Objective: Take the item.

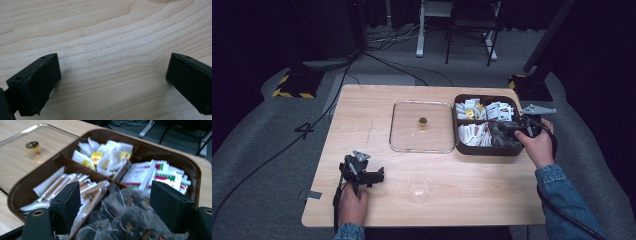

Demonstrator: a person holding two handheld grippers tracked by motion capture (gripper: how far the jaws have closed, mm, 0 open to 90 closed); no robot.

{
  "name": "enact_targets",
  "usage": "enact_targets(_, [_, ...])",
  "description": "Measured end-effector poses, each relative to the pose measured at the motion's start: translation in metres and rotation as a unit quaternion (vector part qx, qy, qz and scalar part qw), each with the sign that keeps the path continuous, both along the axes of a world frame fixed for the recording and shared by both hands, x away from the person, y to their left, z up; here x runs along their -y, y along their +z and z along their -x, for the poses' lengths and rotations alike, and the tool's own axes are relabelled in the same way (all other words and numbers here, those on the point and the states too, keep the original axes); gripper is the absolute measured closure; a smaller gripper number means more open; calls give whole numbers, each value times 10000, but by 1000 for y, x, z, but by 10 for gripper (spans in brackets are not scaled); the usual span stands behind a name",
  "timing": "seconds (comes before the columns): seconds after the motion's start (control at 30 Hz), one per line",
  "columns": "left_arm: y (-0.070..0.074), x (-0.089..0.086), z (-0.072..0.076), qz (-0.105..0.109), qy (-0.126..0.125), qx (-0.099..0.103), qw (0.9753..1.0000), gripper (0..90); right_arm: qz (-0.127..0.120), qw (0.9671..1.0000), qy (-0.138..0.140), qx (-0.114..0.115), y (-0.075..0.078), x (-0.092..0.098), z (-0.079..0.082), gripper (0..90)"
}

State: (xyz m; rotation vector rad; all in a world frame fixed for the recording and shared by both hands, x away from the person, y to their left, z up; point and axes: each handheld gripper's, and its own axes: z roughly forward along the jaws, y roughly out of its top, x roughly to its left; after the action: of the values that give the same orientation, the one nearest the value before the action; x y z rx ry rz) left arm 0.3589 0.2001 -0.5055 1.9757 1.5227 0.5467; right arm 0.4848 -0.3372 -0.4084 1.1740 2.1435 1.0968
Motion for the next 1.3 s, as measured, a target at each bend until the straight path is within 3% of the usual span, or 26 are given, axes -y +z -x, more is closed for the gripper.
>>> enact_targets(0.2, [0, 0, 0, -6, 9, -4, 10000, 0, 239, 9991, -267, -244, -16, 10, -4, 317])
enact_targets(0.33, [0, 0, 0, -5, 9, -5, 10000, 0, 345, 9984, -302, -338, -21, 13, -6, 358])
enact_targets(0.57, [0, 0, 0, -7, 9, -4, 10000, 0, 658, 9965, -245, -447, -33, 17, -8, 532])
enact_targets(0.67, [0, 0, 0, -7, 8, -4, 10000, 0, 735, 9961, -210, -451, -36, 17, -9, 569])
enact_targets(0.73, [0, 0, 0, -6, 8, -4, 10000, 0, 792, 9957, -157, -446, -37, 18, -9, 664])
enact_targets(0.83, [0, 0, 0, -7, 9, -4, 10000, 0, 840, 9955, -136, -409, -37, 18, -8, 712])
enact_targets(1.17, [0, 0, 0, -7, 8, -5, 10000, 0, 812, 9964, -119, -200, -28, 17, -3, 755])
enact_targets(1.3, [0, 0, 0, -7, 9, -4, 10000, 0, 656, 9978, -82, -83, -20, 17, 5, 772])
